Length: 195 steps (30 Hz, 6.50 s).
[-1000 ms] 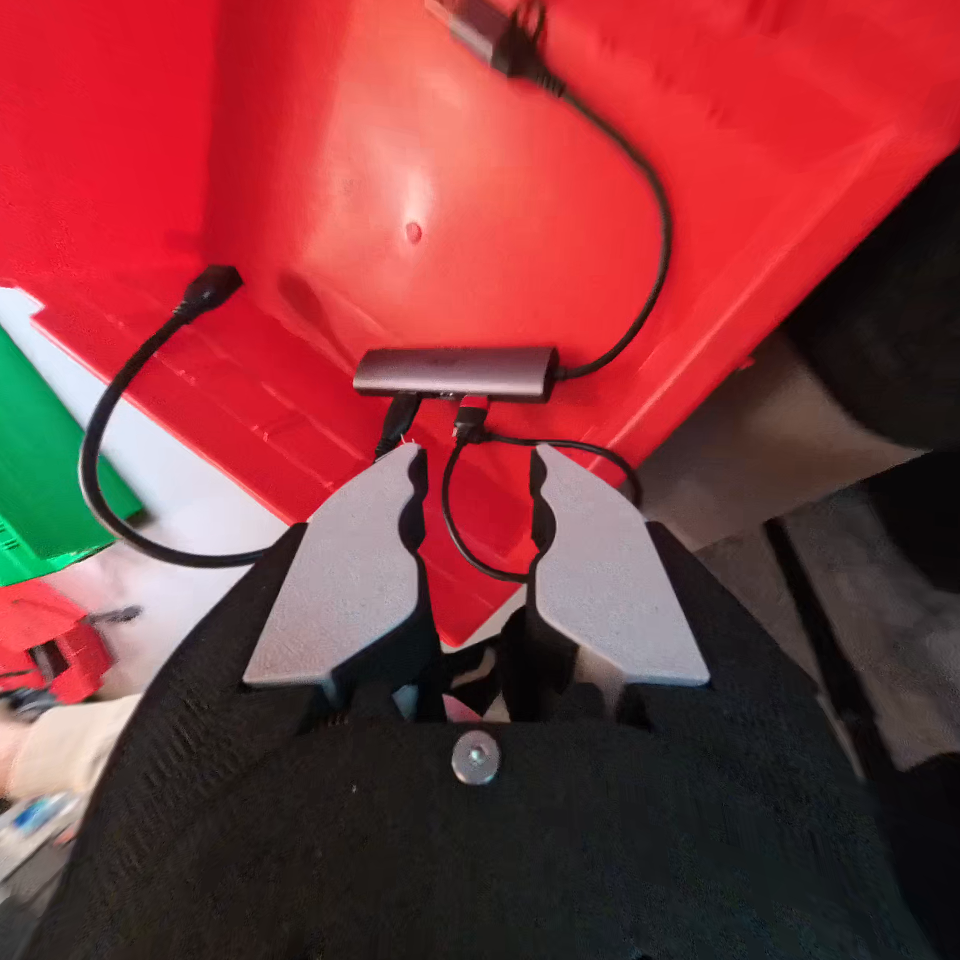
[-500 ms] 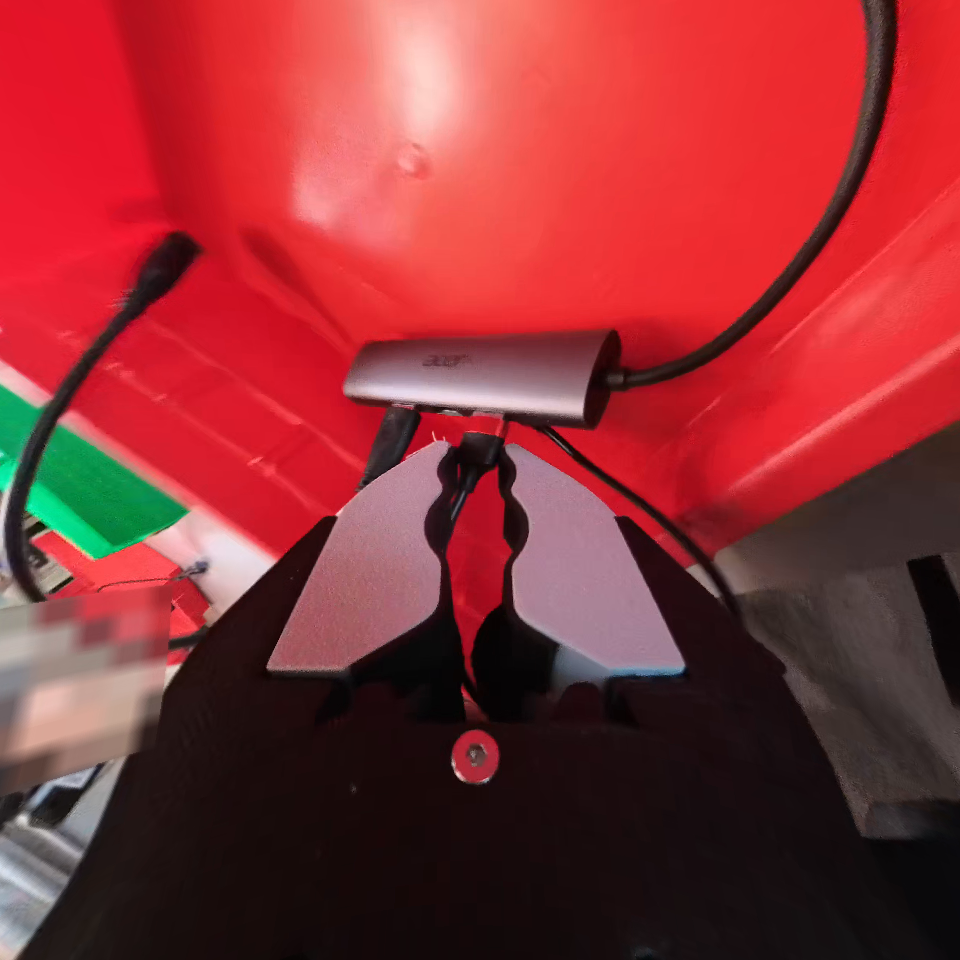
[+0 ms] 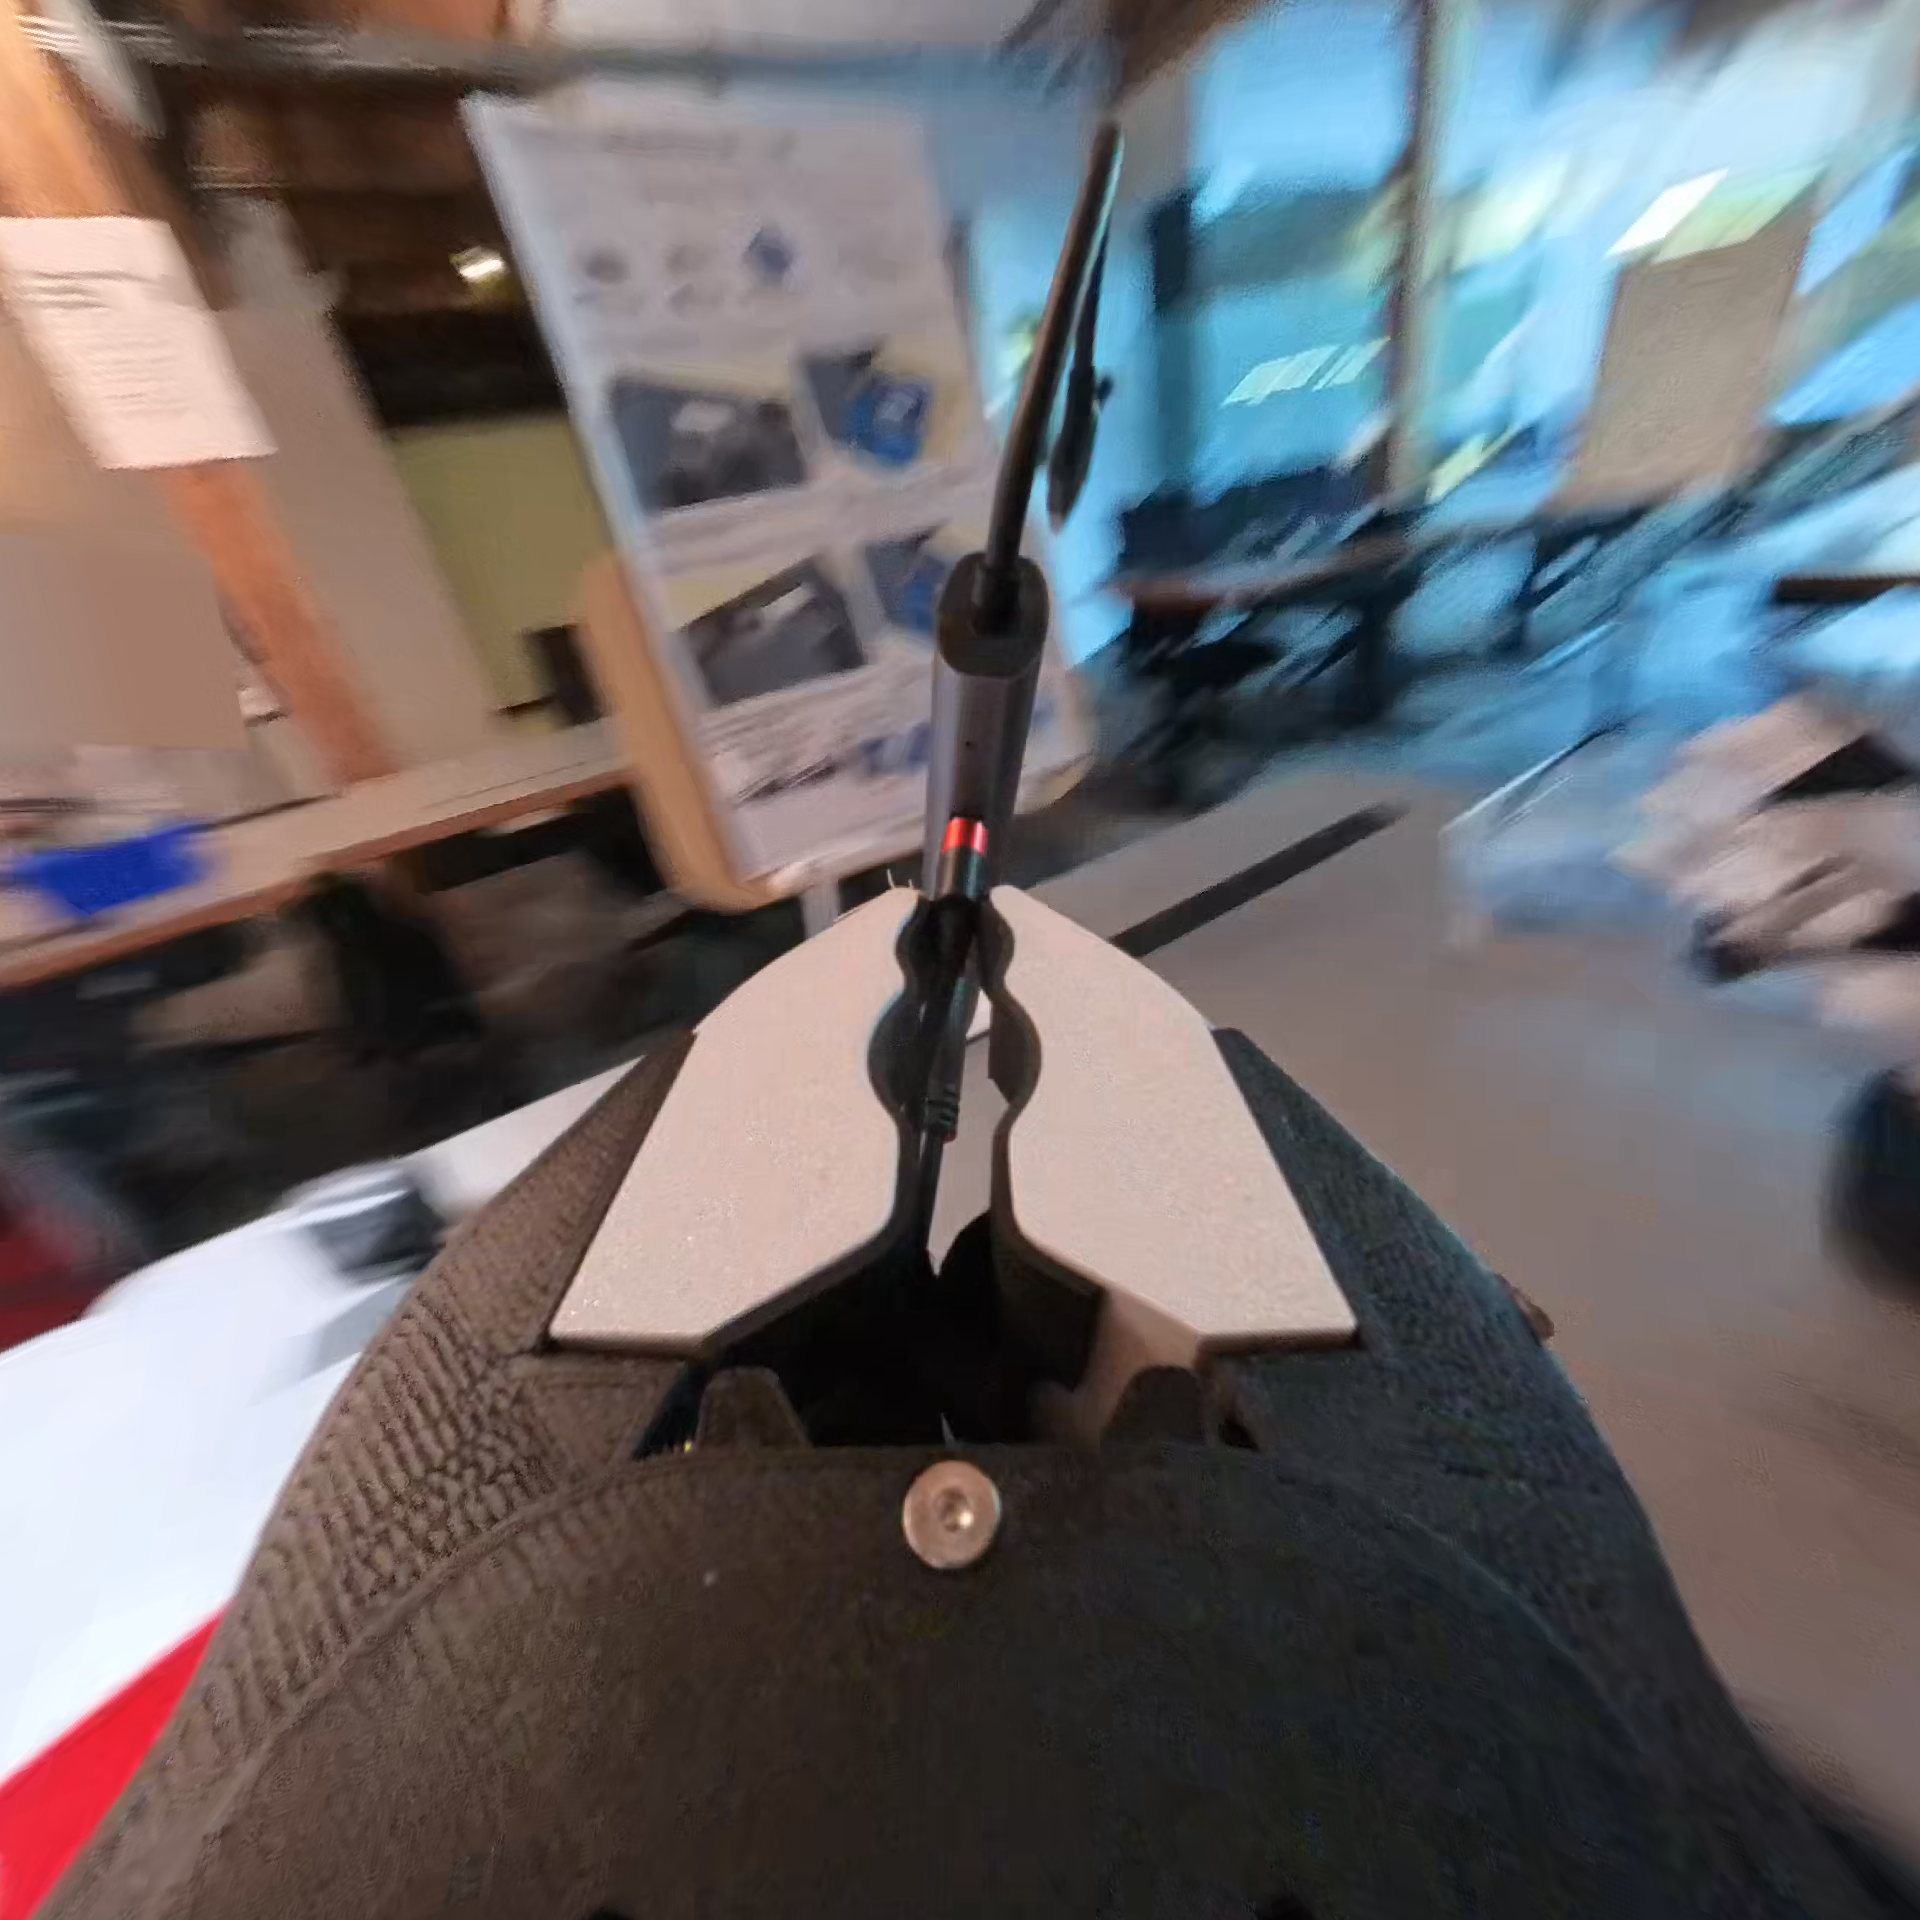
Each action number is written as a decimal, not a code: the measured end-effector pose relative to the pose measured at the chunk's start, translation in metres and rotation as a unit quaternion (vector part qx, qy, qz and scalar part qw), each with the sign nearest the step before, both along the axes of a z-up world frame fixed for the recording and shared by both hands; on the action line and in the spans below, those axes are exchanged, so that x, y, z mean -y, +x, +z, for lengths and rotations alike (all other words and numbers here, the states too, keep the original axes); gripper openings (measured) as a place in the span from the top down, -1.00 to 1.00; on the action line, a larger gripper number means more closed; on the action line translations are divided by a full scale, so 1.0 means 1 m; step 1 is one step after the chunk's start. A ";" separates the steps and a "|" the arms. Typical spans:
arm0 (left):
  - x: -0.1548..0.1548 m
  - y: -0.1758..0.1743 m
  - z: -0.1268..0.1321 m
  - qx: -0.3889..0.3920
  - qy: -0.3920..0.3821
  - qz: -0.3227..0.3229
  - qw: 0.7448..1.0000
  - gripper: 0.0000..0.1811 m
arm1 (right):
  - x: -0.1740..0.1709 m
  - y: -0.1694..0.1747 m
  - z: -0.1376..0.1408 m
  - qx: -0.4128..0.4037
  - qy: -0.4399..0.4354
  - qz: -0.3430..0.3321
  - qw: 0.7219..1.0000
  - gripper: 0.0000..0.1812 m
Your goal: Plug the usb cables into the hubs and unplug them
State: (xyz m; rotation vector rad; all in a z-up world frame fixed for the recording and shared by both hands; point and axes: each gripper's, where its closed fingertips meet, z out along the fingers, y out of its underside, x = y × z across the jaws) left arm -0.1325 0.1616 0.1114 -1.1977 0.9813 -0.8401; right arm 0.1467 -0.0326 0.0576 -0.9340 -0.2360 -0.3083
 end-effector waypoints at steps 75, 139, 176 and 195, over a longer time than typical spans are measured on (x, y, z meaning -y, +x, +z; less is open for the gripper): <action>0.171 0.189 -0.077 0.281 -0.288 -0.440 0.803 0.81 | -0.021 -0.112 -0.054 -0.405 -0.247 0.539 0.696 0.88; 0.160 0.196 -0.100 0.042 0.268 -0.186 0.944 0.60 | -0.045 -0.080 -0.092 -0.046 -0.329 0.091 0.939 0.89; 0.121 0.222 -0.154 -0.139 0.155 -0.131 0.969 0.64 | -0.050 -0.074 -0.094 -0.132 -0.352 0.162 0.913 0.89; 0.119 0.224 -0.155 -0.147 0.154 -0.117 0.970 0.64 | -0.049 -0.071 -0.094 -0.158 -0.349 0.168 0.908 0.89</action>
